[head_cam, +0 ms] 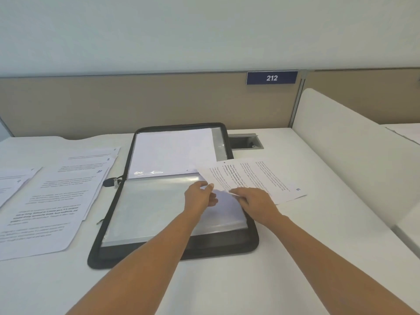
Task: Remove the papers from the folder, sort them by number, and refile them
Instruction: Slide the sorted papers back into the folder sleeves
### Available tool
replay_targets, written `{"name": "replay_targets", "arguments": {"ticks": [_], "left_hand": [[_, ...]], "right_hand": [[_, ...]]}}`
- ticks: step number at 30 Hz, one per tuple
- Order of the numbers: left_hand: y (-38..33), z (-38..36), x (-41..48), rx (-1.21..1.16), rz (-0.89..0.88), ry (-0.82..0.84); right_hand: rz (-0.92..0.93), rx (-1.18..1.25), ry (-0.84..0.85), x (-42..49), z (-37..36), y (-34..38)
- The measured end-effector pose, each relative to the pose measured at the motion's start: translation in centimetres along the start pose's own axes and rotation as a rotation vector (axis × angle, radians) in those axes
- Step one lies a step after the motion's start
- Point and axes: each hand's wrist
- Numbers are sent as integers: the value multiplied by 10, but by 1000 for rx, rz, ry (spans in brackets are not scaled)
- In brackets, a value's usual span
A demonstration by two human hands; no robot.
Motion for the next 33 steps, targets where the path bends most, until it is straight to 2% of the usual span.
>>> {"name": "replay_targets", "arguments": {"ticks": [3, 6, 9, 12, 14, 17, 23, 29, 33], "left_hand": [[12, -7, -2, 337, -209, -54], [23, -15, -6, 614, -383, 16], [25, -27, -6, 874, -453, 162], [27, -34, -6, 1024, -474, 209], [31, -34, -6, 1005, -510, 192], [35, -33, -7, 822, -512, 98], [30, -34, -7, 766, -502, -52], [29, -31, -7, 553, -429, -37], [26, -24, -5, 536, -452, 116]], "right_hand": [[-74, 4, -142, -3, 1, -20], [-143, 5, -219, -8, 0, -36], [-234, -10, -258, -11, -4, -44], [-268, -4, -290, -11, -9, -47], [-268, 9, -313, -12, -11, -48], [-256, 40, -346, -13, -12, -49], [-40, -50, -381, -13, -17, -51], [-26, -30, -467, -14, -15, -50], [-79, 17, -499, -15, -15, -50]]}}
Point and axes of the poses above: each hand's wrist, its own x-axis towards the middle knuckle, its own z-axis out of the back of the hand, y = z × x, and after that the axes turned 14 degrees about x, right-handed
